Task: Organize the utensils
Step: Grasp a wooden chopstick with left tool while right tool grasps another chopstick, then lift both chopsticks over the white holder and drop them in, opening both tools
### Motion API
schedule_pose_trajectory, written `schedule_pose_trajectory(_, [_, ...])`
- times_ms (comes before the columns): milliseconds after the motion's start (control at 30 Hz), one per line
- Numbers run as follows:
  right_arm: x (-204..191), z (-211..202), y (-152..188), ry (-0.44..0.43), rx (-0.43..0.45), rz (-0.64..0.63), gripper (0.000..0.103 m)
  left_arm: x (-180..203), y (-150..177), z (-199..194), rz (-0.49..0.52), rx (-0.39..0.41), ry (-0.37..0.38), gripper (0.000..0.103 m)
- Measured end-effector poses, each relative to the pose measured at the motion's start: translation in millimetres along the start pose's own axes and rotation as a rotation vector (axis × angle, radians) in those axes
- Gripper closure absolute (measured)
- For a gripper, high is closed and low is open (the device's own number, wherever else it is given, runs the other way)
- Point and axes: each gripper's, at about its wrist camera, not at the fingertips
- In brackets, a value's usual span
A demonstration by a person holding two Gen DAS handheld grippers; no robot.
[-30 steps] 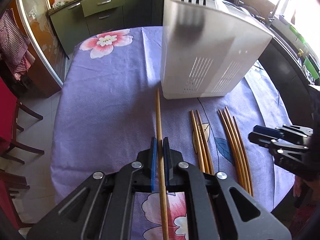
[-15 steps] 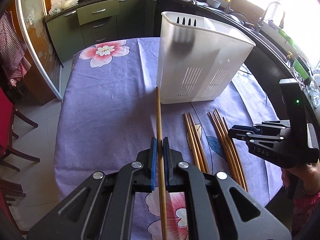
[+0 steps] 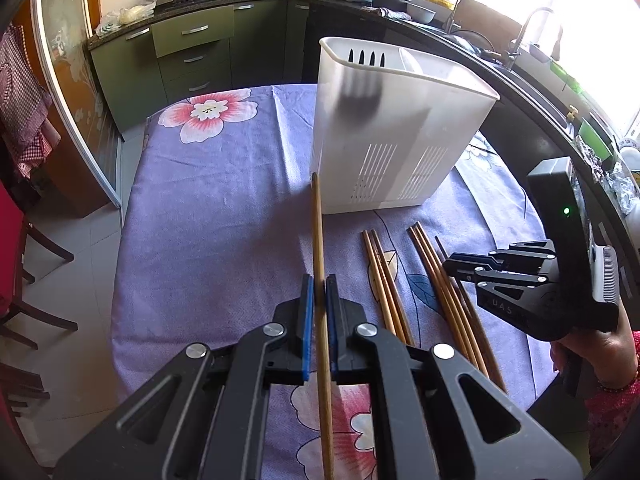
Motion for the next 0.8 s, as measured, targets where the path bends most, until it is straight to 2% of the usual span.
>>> schedule_pose_trajectory(167, [-0.2, -42.2, 5.3, -0.085, 0.121, 0.011, 0.097, -0.6, -2.2, -10.9, 0.001, 0.021, 0.005, 0.097])
schedule_pose_trajectory(300, [2.6, -87.4, 11.3, -0.109, 0.252, 0.009, 0.097, 2.1, -3.5, -23.8, 0.008, 0.057, 0.008, 0.097])
schedule_pose_trajectory(533, [-2.3, -155.8, 39.7, -0.081, 0.493, -0.017, 0.097, 0.9, -7.1, -52.9, 0.003, 0.154, -0.003, 0.097])
schedule_pose_trajectory(800, [-14.1, -193.0, 70.3, -0.031, 0.610, -0.071, 0.097, 3.7, -5.7, -77.7, 0.015, 0.235, -0.012, 0.097])
Point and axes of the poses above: each gripper's, at about its wrist camera, not at the fingertips, and z roughly the way its jaws point, x to its right, y to its underside, and after that the axes turned 8 degrees about -y, right-handed
